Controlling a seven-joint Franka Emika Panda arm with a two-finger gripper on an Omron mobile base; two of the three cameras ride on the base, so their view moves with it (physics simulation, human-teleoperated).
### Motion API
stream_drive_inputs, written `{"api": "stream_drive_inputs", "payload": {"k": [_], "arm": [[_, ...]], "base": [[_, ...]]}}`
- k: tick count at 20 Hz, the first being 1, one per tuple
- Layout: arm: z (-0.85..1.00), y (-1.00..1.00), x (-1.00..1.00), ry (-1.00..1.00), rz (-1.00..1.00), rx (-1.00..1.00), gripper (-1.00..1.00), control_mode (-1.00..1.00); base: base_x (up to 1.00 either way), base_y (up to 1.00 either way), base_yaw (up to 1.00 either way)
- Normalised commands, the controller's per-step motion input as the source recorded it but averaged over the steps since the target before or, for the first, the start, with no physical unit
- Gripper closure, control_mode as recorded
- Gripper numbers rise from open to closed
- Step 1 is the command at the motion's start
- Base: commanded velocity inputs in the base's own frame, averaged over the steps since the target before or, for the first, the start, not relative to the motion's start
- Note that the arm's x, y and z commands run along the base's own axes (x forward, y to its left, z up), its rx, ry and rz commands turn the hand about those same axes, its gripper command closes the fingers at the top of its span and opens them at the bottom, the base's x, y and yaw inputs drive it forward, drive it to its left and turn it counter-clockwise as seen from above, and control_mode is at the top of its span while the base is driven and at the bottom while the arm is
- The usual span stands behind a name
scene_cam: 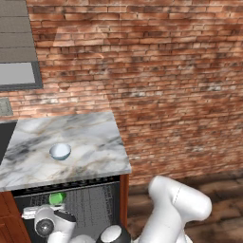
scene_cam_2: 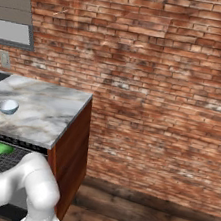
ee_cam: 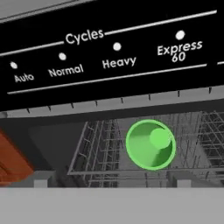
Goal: Pick up the cup and bowl from the counter, place them in the dishwasher, and close the dishwasher door.
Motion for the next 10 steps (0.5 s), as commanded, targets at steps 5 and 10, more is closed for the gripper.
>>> {"api": "stream_drive_inputs", "payload": {"k": [5,10], "arm": [[0.67,0.24,-0.11,0.0,-0.04,0.07,-1.0,-1.0],[0.68,0.08,-0.09,0.0,-0.06,0.09,-1.0,-1.0]], "base": [[0.0,0.0,0.0],[0.0,0.0,0.0]]}}
